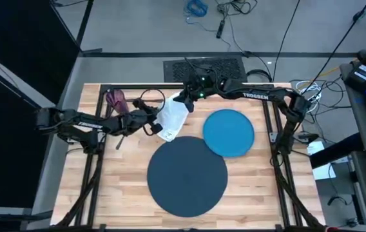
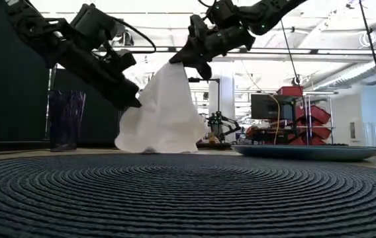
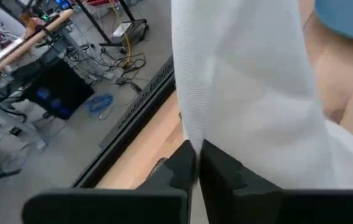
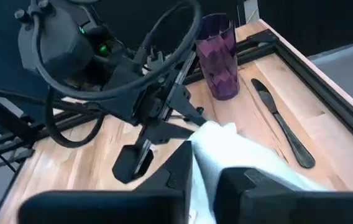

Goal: Set table place
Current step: Move the table napkin from the right to the top left of the table

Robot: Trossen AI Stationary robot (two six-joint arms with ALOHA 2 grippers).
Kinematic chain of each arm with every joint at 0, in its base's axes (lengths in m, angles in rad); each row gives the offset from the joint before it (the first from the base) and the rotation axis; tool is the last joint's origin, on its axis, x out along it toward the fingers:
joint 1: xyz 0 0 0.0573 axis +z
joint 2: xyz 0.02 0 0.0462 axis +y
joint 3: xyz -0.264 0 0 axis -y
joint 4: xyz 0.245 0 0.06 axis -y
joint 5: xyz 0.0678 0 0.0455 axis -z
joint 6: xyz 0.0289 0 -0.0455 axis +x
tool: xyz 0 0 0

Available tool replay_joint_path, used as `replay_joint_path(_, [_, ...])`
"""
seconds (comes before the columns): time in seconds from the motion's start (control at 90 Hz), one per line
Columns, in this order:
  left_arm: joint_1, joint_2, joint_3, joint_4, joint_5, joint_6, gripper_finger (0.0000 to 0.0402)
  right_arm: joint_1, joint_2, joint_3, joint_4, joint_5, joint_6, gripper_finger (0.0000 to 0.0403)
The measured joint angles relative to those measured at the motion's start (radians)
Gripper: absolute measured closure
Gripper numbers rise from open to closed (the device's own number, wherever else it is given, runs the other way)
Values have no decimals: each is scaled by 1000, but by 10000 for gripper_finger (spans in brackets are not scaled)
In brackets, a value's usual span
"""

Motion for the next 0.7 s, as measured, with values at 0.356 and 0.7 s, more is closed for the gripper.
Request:
replay_joint_path(0.356, [33, 0, 0, -98, -94, -1, 401, -132, -1, -1, -49, 7, -19, 239])
replay_joint_path(0.7, [36, -1, 0, -110, -317, -35, 401, -210, -2, -1, -432, 45, -89, 220])
